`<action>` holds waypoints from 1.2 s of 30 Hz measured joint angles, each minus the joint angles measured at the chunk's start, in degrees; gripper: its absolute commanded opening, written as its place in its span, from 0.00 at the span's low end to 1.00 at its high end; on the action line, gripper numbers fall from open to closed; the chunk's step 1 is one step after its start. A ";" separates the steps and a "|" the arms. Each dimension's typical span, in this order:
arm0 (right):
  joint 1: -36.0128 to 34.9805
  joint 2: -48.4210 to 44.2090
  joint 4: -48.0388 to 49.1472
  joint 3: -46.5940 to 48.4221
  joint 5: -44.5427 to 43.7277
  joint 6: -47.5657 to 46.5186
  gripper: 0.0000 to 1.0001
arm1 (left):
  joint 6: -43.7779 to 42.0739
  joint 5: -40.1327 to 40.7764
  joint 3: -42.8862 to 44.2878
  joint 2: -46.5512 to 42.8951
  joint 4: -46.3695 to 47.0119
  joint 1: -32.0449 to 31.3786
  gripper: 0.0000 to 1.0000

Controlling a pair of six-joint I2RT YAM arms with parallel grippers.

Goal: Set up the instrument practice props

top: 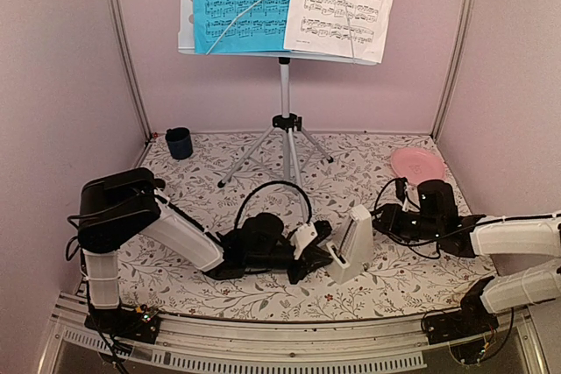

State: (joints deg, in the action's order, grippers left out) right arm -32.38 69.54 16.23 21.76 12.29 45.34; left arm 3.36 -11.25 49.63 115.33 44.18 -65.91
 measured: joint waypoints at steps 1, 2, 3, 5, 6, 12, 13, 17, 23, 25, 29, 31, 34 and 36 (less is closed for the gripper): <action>0.48 -2.14 -2.38 0.00 -0.15 -0.61 0.41 | 0.09 0.20 0.00 0.00 0.13 0.00 0.16; 0.76 -3.93 -4.28 -0.02 -0.26 -1.09 0.41 | 0.13 0.44 0.00 0.00 0.33 0.00 0.16; 0.96 -6.19 -6.54 -0.09 -0.28 -1.55 0.41 | 0.15 0.57 0.00 -0.02 0.55 0.00 0.16; 0.98 -10.10 -10.80 -0.76 -0.11 -2.34 0.41 | 0.17 0.96 -0.04 -0.02 0.87 0.00 0.16; 0.98 -11.74 -12.98 -1.33 0.13 -2.67 0.41 | 0.17 1.09 -0.11 -0.02 1.01 0.00 0.16; 0.94 -18.86 -25.05 -5.44 3.61 -3.82 0.36 | 0.17 1.42 -0.24 0.00 1.42 0.00 0.16; 0.92 -19.32 -26.05 -5.84 4.39 -3.91 0.36 | 0.17 1.40 -0.24 0.00 1.44 0.00 0.15; -0.31 -20.04 -26.64 -7.02 6.91 -3.39 0.34 | 0.17 1.42 -0.24 0.00 1.44 0.00 0.15; -2.01 -14.08 -19.06 -8.28 8.87 -1.14 0.33 | 0.13 1.16 -0.20 0.44 1.92 0.00 0.15; -2.03 -12.20 -17.18 -8.57 8.81 -0.52 0.33 | 0.07 1.09 -0.07 0.74 1.86 0.00 0.15; -2.08 -9.53 -14.43 -8.33 7.74 -0.17 0.33 | -0.20 0.96 0.70 1.92 1.79 0.00 0.15; -2.08 -7.15 -12.61 -7.56 7.06 -0.37 0.33 | -0.22 0.83 1.66 2.95 1.64 0.00 0.15; -1.86 -2.54 -9.25 -5.60 6.23 -1.07 0.33 | -0.24 0.76 2.99 4.09 1.36 0.00 0.15; -1.57 0.92 -7.21 -3.76 6.08 -1.68 0.34 | -0.35 0.79 4.02 4.74 1.31 -0.02 0.15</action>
State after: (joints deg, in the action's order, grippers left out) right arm -33.95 70.46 9.02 18.00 18.37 43.66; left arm 3.01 -10.46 53.65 120.07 45.50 -65.93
